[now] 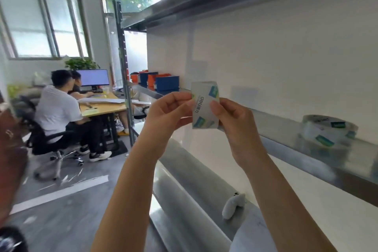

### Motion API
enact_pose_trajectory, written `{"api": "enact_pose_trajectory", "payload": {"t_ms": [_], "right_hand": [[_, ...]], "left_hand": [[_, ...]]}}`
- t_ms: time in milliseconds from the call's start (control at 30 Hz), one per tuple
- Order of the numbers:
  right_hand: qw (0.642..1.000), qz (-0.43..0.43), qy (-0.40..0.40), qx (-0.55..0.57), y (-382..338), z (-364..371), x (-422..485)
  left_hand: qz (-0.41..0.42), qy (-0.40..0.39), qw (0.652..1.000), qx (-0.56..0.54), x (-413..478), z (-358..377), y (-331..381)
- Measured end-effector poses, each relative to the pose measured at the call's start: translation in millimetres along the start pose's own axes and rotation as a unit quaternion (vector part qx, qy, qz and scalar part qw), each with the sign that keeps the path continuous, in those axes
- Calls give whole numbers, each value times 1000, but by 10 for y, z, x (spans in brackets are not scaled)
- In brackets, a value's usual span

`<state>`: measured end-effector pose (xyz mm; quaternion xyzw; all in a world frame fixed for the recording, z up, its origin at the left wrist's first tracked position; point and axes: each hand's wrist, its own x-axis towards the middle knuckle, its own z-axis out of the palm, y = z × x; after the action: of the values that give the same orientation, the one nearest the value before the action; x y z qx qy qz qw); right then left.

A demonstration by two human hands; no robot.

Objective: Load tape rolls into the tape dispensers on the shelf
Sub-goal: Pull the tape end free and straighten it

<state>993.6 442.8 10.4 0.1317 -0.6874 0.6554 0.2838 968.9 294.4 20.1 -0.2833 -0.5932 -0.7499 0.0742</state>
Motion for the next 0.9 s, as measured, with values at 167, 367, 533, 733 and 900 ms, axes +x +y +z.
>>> {"api": "enact_pose_trajectory", "payload": {"t_ms": [167,367,533,733,900], "right_hand": [[995,22,-60,70,162,586,153],[988,-7,-106,115,263,1165,412],[984,-14,-118,132,324,1604,702],[980,-36,-120,156,245,2058,1118],[974,-44,-124,186,330,2353,1345]], "left_hand": [[3,26,999,34,56,-614,94],[29,48,997,44,213,-1208,115],[47,59,994,78,437,-1621,245],[71,61,990,103,778,-2000,546],[89,83,988,95,977,-2260,568]]}}
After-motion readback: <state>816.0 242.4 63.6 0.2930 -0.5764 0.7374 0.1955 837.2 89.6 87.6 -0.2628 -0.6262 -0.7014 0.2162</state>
